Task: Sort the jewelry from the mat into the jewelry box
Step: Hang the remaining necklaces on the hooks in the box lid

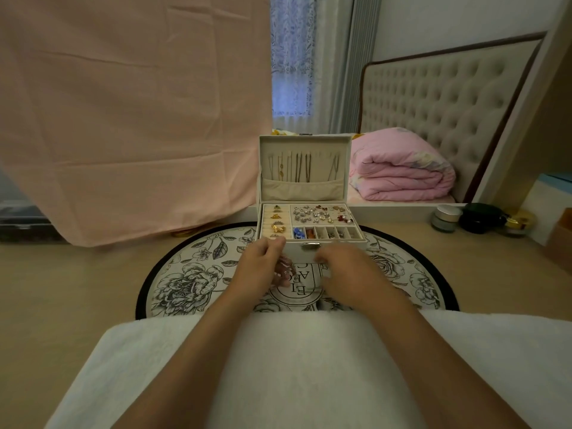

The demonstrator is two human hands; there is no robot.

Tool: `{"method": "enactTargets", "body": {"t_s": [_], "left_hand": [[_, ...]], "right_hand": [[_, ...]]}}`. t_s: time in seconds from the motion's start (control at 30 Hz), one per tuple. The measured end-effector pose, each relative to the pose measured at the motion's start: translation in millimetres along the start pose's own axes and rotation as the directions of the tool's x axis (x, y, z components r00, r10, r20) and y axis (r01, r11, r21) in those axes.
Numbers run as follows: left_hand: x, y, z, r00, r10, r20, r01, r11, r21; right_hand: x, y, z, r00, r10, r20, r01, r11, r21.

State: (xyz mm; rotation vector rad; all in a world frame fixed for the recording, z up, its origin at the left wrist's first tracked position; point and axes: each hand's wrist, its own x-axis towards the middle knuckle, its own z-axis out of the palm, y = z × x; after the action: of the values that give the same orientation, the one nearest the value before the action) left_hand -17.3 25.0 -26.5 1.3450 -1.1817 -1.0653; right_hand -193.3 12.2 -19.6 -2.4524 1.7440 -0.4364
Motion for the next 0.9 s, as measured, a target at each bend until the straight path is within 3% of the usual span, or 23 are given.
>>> {"method": "enactTargets", "body": {"t_s": [0.1,0.23,0.37,0.47,0.53,0.67,0.8,0.9], "left_hand": [[-0.9,3.9,1.2,0.999,0.011,0.034,-0.007,0.994,-0.109],[3.1,3.6,-9.7,1.0,0.025,0.018,-0.022,0.986,-0.166],[10.0,-12.7,-21.3,0.995,0.033,-0.098,-0.04,0.997,-0.072],[10.6,-17.1,-18.6,0.997,-0.066,-0.052,0.047,0.952,-0.303],[10.4,-15.8,-17.0,0.997,-0.065,-0.05,0.043,0.937,-0.347],[9.2,-18.0,-14.9,0.999,0.04,-0.022,-0.042,0.996,-0.079],[10.5,-20.5,-21.3,0.995,0.051,0.086,-0.047,0.998,-0.046],[10.7,-24.2,-34.4,0.973,0.011,0.23,-0.023,0.998,0.051]], "right_hand": [[1.0,-19.6,15.8,0.997,-0.039,0.063,0.002,0.862,0.507],[5.6,-21.4,22.4,0.993,-0.035,0.116,-0.055,0.725,0.687],[9.4,-15.7,19.9,0.998,0.018,0.061,-0.055,0.715,0.697],[10.4,-16.3,20.2,0.996,0.015,0.089,-0.071,0.746,0.662],[11.5,-15.4,20.3,0.994,0.03,0.106,-0.091,0.766,0.636],[15.2,-8.3,21.8,0.993,0.102,0.06,-0.116,0.75,0.651],[17.9,-1.9,22.1,0.994,0.108,0.002,-0.086,0.777,0.623],[17.0,4.9,21.2,0.996,0.045,0.081,-0.081,0.843,0.532]]}}
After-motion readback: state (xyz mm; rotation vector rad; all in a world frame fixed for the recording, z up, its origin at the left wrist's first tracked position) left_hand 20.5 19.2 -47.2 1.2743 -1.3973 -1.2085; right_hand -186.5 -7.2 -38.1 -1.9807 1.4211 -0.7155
